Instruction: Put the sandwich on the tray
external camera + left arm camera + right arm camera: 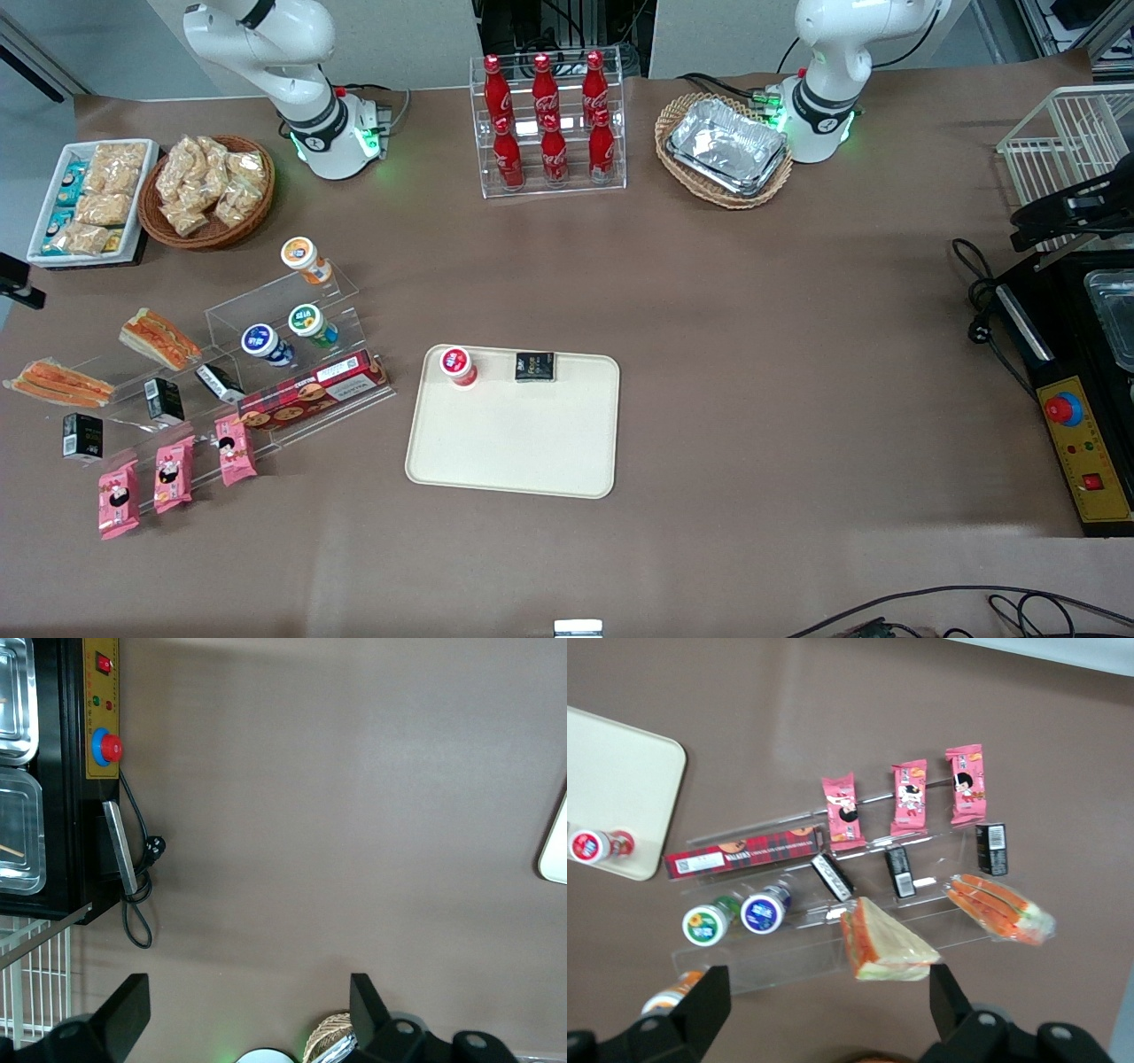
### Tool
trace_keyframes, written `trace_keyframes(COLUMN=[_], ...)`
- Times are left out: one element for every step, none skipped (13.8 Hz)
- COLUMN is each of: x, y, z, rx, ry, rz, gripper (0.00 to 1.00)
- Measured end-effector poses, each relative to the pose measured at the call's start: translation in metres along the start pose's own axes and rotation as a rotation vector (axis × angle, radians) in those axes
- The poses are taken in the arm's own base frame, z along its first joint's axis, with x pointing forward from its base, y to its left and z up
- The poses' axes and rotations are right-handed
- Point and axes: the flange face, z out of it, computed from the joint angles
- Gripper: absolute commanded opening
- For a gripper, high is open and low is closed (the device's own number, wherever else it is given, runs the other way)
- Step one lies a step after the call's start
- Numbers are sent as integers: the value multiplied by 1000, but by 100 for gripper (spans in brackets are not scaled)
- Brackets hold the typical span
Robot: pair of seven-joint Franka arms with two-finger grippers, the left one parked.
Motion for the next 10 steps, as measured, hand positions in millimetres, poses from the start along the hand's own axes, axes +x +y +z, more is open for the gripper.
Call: trace_keyframes(x=[-4,-8,-13,-18,-21,-23,-23,-22,-22,-22], y=[10,23,37,51,64,74,81,86,91,96], z=[1,4,8,13,19,24,28,30,32,34], rx=[0,0,1,4,5,5,2,-4,-12,-19], ry=[-2,-7,-13,-22,-27,-30,-29,-23,-16,-10], rz=[-26,-53,-81,-111,-142,-172,-210,-260,-316,-371], gripper=[100,100,100,100,100,100,100,100,100,100])
